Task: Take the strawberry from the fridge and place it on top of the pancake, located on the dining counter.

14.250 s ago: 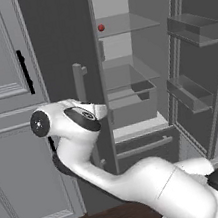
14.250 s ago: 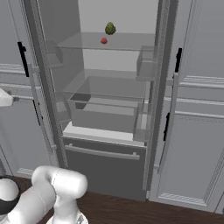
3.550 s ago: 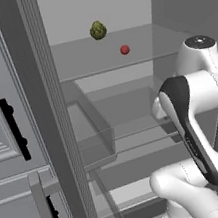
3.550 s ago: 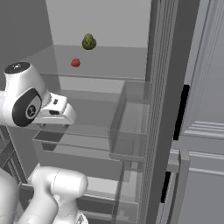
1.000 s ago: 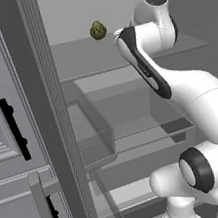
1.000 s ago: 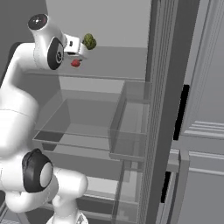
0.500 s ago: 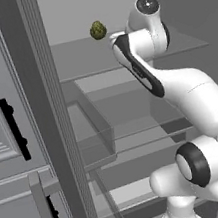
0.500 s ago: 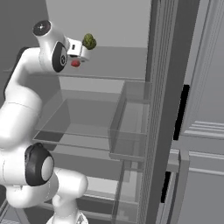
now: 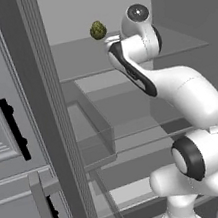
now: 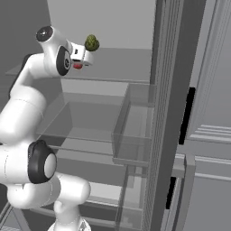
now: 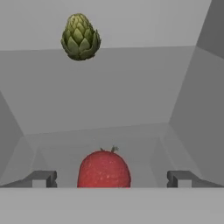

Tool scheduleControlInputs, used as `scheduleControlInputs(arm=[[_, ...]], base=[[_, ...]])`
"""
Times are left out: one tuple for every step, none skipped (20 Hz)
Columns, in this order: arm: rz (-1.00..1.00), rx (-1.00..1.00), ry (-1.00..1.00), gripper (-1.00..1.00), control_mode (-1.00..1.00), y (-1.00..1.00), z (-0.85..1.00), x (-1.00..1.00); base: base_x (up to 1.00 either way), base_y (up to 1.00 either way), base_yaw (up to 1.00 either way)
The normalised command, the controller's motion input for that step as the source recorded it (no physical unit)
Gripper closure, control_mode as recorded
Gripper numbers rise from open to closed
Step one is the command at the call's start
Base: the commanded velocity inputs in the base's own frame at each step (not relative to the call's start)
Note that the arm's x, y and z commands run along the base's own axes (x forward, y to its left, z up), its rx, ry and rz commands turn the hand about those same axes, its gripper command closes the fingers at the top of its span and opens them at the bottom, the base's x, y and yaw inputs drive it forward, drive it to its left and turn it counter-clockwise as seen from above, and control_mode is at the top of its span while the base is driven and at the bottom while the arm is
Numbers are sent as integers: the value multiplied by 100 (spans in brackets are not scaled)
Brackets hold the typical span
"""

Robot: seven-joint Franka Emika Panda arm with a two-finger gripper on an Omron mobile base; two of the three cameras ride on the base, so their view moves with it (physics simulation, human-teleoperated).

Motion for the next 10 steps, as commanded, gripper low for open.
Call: scheduleControlInputs(arm=[[-5,0,0,-100,-100,7,-4,26],[-5,0,0,-100,-100,11,-6,32],[-4,0,0,-100,-100,8,-8,35],[-3,0,0,-100,-100,2,-9,32],[-2,0,0,-100,-100,0,-16,32],[0,0,0,-100,-100,0,-12,18],[-1,0,3,-100,-100,0,-11,3],[0,0,3,-100,-100,0,-11,0],[0,0,4,-100,-100,0,-16,0],[0,0,3,-100,-100,0,-17,0]], base=[[0,0,0],[0,0,0],[0,0,0],[0,0,0],[0,0,0],[0,0,0],[0,0,0],[0,0,0],[0,0,0],[0,0,0]])
